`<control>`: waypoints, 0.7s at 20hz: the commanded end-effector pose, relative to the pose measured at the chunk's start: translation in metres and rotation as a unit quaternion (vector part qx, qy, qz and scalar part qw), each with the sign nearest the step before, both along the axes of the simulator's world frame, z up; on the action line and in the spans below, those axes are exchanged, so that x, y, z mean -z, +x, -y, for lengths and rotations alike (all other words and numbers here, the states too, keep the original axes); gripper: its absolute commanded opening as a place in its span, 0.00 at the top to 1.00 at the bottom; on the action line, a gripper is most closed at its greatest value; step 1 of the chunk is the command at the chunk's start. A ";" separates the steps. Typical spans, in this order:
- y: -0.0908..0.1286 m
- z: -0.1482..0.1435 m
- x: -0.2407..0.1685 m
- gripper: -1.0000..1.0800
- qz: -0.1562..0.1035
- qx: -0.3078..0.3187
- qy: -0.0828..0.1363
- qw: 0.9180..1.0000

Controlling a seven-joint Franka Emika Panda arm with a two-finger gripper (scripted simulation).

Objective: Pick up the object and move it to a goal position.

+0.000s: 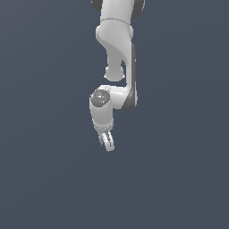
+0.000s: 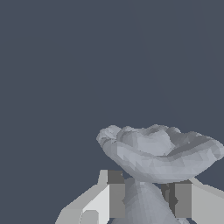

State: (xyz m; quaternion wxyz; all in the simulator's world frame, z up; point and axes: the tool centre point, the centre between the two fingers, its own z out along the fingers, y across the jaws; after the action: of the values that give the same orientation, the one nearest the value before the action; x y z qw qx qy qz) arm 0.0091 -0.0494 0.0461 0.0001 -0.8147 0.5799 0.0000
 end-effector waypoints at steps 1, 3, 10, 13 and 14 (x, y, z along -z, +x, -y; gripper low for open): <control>0.000 0.000 0.000 1.00 0.000 0.000 0.000 1.000; 0.000 0.000 -0.001 1.00 0.000 0.000 0.000 1.000; -0.003 -0.005 -0.022 1.00 0.000 0.000 0.000 1.000; -0.006 -0.008 -0.039 1.00 0.000 0.000 0.000 1.000; -0.007 -0.009 -0.045 1.00 0.000 0.000 0.001 1.000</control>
State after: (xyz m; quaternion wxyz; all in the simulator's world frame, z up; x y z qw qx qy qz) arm 0.0033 -0.0420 0.0817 0.0002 -0.8146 0.5800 0.0003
